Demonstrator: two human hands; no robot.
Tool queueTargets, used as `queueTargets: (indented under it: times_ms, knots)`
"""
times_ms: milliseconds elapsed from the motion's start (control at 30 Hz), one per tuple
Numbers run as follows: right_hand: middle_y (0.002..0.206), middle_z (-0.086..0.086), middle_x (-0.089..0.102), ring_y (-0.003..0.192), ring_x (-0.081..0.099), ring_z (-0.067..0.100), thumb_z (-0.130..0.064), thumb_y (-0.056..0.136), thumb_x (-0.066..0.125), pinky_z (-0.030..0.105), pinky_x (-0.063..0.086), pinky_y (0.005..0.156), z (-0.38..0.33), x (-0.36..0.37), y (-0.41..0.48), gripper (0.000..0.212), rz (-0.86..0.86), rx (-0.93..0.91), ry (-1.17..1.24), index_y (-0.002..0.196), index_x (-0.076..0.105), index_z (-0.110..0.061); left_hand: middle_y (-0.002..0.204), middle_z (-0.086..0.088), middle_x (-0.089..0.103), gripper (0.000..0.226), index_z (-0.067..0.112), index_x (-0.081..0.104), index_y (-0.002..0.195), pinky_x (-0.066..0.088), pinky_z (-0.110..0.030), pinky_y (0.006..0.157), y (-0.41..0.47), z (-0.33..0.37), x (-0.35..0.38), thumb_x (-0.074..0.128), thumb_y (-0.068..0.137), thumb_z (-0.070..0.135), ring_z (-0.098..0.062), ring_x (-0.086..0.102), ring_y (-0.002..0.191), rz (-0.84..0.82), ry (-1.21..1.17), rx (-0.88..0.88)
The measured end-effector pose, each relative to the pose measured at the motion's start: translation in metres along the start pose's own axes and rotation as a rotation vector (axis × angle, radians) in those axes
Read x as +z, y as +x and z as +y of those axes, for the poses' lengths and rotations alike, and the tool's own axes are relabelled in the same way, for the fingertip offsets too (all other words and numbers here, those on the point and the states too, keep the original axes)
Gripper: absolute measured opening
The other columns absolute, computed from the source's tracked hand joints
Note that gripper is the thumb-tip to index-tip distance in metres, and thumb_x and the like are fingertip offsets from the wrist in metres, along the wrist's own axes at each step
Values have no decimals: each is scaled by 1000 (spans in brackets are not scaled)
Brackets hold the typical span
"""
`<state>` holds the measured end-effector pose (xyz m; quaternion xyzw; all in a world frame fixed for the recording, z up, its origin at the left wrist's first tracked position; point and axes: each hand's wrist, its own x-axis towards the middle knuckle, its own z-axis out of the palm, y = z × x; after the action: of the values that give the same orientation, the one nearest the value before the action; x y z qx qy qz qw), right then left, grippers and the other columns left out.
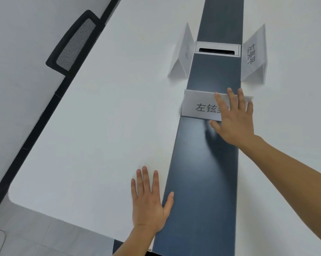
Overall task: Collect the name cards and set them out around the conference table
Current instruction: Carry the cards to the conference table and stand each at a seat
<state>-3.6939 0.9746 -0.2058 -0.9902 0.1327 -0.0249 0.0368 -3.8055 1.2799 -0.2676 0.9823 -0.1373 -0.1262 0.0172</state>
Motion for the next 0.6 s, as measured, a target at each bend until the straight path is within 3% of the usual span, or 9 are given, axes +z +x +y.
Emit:
queueTargets:
  times_ms: [233, 600]
  knots:
    - [153, 19, 32, 145, 16, 42, -42, 82, 66, 65, 19, 113, 2, -7, -23, 82, 19, -15, 17, 151, 28, -18, 157, -21, 24, 79, 12, 36, 147, 15, -51, 114, -1, 0, -1, 20, 90, 65, -37, 17, 146, -7, -5, -7]
    - [158, 16, 21, 148, 7, 41, -46, 83, 63, 65, 16, 114, -4, -6, -26, 86, -25, 12, -30, 153, 19, -20, 156, -21, 26, 80, 12, 36, 146, 15, -51, 114, -1, 1, -2, 18, 90, 65, -37, 18, 146, 10, -13, -4]
